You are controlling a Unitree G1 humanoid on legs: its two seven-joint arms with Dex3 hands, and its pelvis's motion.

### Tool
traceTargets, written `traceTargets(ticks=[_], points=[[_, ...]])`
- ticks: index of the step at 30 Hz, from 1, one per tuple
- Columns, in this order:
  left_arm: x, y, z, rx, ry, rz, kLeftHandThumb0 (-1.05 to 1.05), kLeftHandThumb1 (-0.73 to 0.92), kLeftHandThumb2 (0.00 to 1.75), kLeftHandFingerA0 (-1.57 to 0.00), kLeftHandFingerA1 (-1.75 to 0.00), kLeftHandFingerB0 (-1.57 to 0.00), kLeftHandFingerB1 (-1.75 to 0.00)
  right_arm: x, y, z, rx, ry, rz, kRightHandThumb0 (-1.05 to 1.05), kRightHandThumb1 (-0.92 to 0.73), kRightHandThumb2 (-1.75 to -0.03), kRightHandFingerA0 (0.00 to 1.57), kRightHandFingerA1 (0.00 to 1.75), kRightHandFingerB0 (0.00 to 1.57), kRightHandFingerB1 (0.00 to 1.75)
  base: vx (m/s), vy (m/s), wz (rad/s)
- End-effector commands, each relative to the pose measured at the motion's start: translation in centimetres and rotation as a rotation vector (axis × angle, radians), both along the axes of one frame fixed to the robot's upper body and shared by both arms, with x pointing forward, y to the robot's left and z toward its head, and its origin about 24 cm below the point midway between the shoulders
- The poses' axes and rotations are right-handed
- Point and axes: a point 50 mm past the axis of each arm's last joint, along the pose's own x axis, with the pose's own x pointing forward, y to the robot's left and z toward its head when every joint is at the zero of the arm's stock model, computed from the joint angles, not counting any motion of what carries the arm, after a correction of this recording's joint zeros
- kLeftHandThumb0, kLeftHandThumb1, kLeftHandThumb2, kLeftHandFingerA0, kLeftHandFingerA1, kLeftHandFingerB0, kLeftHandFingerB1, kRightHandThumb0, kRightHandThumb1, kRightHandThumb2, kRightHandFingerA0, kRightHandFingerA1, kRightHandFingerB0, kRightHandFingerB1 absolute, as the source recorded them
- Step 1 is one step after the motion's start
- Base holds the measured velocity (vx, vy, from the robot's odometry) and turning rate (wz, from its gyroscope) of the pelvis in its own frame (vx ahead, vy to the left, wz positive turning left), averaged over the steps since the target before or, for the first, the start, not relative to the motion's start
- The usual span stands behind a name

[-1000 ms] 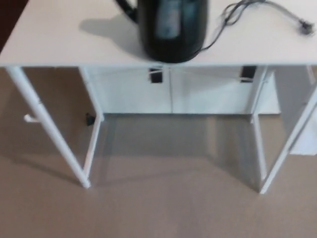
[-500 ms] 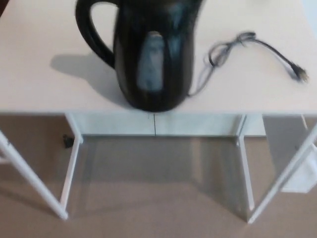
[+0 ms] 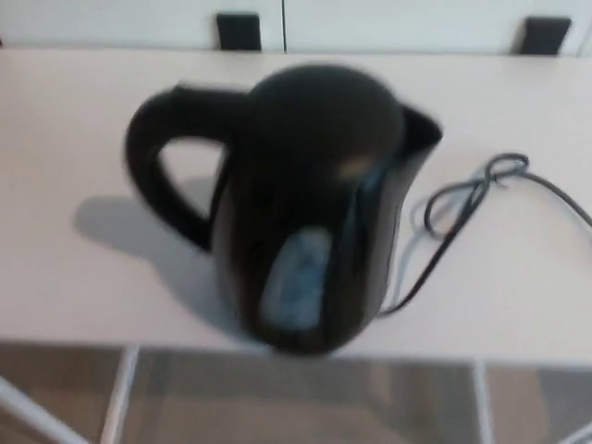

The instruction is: The robot walk towards a table in front and uses its left hand to pick up the pot from the base and places it on the table

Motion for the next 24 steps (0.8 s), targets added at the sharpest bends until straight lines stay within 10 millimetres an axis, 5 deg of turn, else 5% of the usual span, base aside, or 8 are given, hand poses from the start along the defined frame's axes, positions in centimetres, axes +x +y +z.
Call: traceTargets(ticks=[1,8,19,20,21,22,24], points=[[-0.41,0.36,0.24,0.005,0.004,0.001,-0.31,0.52,0.56,-0.48,-0.43,-0.42,-0.38,-0.49,-0.49,0.05,-0.014,0.004,-0.005,-0.65,-0.64,-0.60,0.81,0.54,0.55,0.44,0.37,-0.165,0.04],[-0.45,0.47,0.08,0.009,0.011,-0.007,-0.29,0.53,0.56,-0.45,-0.42,-0.42,-0.38,-0.42,-0.50,0.08,-0.013,0.006,-0.004,-0.64,-0.64,-0.60,0.80,0.54,0.56,0.44,0.21,-0.109,-0.07],[-0.37,0.56,-0.12,0.008,0.053,-0.058,-0.29,0.52,0.56,-0.58,-0.44,-0.42,-0.38,-0.59,-0.55,0.04,-0.012,0.009,-0.004,-0.64,-0.64,-0.60,0.81,0.55,0.56,0.44,0.05,0.196,-0.07],[-0.44,0.60,-0.15,-0.001,0.056,-0.056,-0.37,0.42,0.68,-0.57,-0.54,-0.39,-0.47,-0.65,-0.53,-0.01,-0.015,0.013,-0.003,-0.64,-0.65,-0.60,0.79,0.53,0.56,0.43,-0.09,0.067,0.00],[-0.48,0.64,-0.17,-0.005,0.061,-0.059,-0.30,0.50,0.55,-0.58,-0.45,-0.43,-0.38,-0.70,-0.51,-0.05,-0.016,0.016,-0.003,-0.64,-0.65,-0.60,0.79,0.53,0.55,0.44,-0.13,0.037,-0.02],[-0.49,0.65,-0.18,-0.001,0.063,-0.066,-0.38,0.40,0.69,-0.52,-0.54,-0.38,-0.47,-0.72,-0.50,-0.04,-0.015,0.016,-0.002,-0.64,-0.65,-0.60,0.79,0.52,0.54,0.43,-0.13,0.005,-0.04],[-0.52,0.60,-0.18,0.005,0.066,-0.071,-0.38,0.41,0.68,-0.55,-0.54,-0.39,-0.46,-0.79,-0.54,-0.03,-0.013,0.016,0.002,-0.65,-0.65,-0.60,0.78,0.52,0.54,0.43,-0.16,-0.036,-0.05]])
